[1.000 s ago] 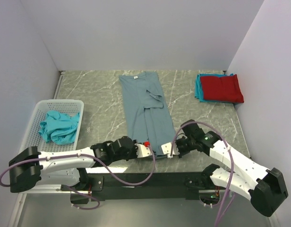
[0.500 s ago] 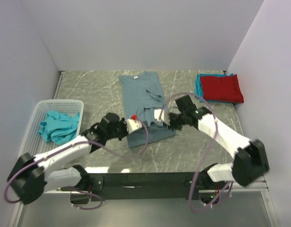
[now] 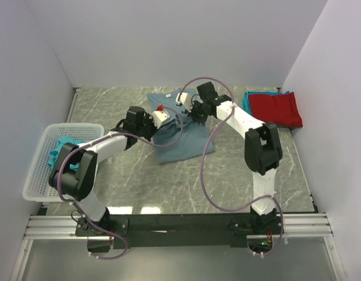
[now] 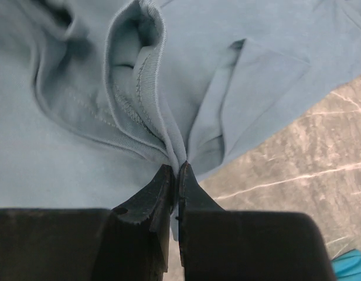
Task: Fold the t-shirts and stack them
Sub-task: Fold the tshirt
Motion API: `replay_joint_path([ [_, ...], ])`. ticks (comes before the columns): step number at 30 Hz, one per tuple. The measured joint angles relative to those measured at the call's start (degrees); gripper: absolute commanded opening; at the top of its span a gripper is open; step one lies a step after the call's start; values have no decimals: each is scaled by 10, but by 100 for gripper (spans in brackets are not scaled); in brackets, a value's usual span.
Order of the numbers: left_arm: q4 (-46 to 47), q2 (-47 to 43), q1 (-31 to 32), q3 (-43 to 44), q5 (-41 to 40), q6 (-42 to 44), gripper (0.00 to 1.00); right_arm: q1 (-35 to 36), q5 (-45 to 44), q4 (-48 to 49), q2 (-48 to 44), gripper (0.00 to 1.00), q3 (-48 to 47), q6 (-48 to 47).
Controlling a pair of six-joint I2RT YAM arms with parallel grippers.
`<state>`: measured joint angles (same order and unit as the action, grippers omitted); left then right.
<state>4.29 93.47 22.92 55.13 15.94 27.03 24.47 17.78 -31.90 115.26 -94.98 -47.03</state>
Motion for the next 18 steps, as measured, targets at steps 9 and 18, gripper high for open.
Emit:
replay_joint_path([
  [9, 15, 71, -19, 46, 33, -8, 0, -7, -31, -7, 41, 0, -42, 24],
  [18, 16, 96, -30, 76, 42, -12, 1, -15, -34, -9, 47, 2, -49, 34],
])
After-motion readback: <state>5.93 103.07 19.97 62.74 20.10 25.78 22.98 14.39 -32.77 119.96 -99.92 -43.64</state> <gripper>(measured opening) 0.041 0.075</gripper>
